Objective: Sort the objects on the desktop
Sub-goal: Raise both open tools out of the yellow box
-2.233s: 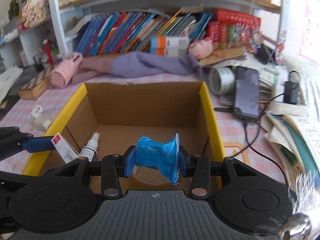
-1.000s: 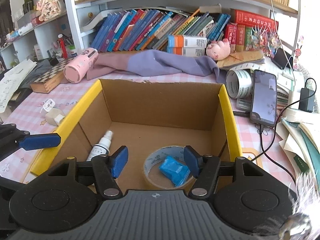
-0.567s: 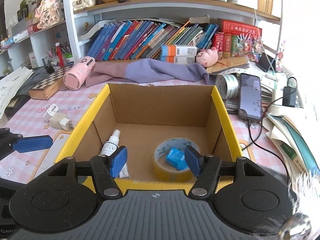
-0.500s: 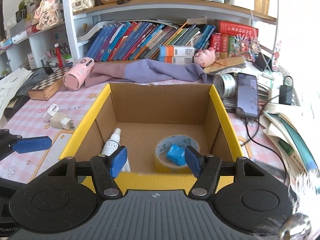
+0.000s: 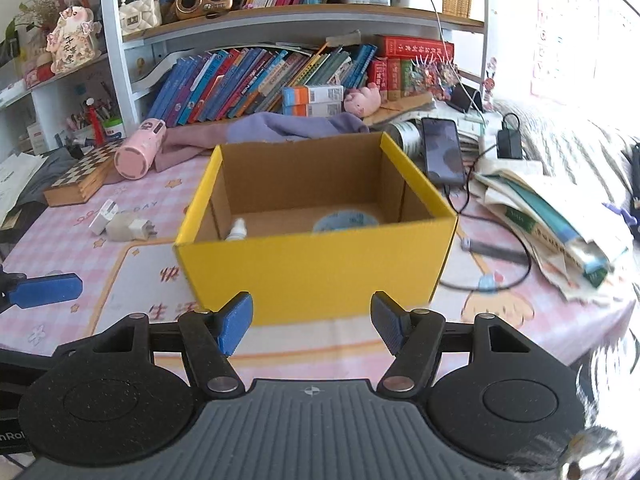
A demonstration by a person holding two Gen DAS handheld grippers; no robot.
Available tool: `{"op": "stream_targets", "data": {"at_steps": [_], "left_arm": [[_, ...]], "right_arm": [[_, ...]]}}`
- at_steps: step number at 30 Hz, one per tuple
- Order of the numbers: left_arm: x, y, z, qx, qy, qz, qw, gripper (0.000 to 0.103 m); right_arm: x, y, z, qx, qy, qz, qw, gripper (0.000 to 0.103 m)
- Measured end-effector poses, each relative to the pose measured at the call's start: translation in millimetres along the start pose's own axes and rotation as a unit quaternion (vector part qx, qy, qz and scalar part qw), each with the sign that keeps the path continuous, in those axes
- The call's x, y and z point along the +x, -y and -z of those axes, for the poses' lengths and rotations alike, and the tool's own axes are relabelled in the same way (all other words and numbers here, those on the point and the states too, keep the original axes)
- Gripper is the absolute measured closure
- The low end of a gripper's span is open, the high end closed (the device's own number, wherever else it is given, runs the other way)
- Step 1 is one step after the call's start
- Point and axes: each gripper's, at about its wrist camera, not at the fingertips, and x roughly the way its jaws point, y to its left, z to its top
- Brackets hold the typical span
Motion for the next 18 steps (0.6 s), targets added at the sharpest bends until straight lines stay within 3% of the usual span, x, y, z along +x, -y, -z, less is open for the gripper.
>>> {"op": "stream_targets", "data": {"at_steps": [13, 18], "left_arm": [[-31, -27, 37, -0.019, -0.038, -0.011, 0.999, 0.029], [-35, -34, 47, -0.026, -0.052, -0.015, 0.9982, 0.025]], "right_arm": [[-16, -51, 33, -0.008, -0.035, -0.014, 0.999, 0.038], [-16, -61, 40, -0.015, -0.051, -0.019, 0.998, 0.036]]}}
